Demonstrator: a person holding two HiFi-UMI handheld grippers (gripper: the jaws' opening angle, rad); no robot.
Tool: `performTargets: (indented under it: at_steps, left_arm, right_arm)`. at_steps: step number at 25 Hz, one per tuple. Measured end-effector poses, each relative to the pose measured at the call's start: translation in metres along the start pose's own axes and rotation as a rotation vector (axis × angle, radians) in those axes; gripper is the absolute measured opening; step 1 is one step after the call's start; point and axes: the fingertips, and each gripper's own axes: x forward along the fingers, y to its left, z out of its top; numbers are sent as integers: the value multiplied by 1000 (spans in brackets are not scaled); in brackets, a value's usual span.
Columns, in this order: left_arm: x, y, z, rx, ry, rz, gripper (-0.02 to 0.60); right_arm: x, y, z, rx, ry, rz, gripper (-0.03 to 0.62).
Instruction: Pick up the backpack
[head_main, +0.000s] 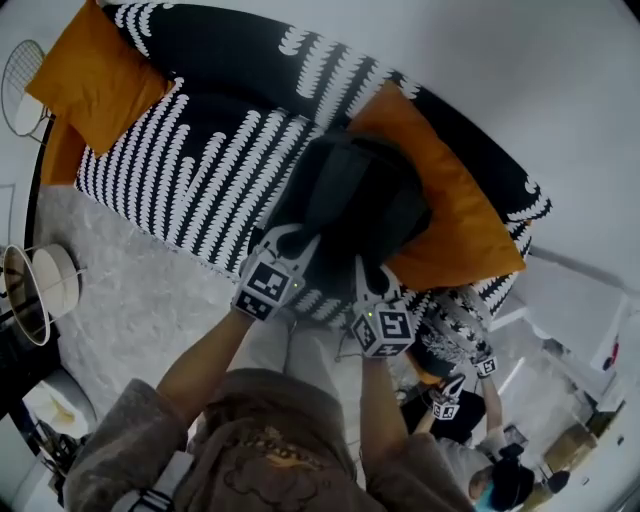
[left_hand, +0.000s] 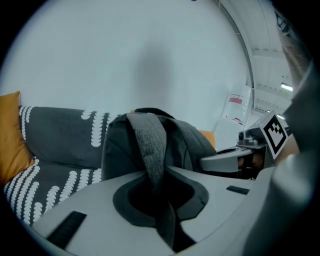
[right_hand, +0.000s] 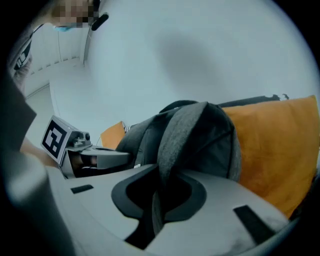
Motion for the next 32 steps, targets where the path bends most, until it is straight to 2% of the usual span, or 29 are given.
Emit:
performTargets:
  at_steps: [6,14,19,23,27,32]
  left_arm:
    - [-42,-30,74,100,-131,-23,28]
    - [-99,-71,153,114,-252,-42,25]
    - [-144,-90,198,90,-327,-13,25]
    - [-183,-108,218,79,-374,-12,25]
    - [-223,-132,231,76,-439,5,25]
    - [-255,-163,239,80,-497,33,25]
  right_arm:
    - [-44,38,63,-89,-106,41,28]
    - [-107,69,143,-137,-229,55,28]
    - [-154,86,177,-97,-314,107,28]
    - [-192,105,186,-81,-348,148,28]
    - [-230,132,200,-95,-389,226,28]
    - [-269,143,217,-164,-423,290,29]
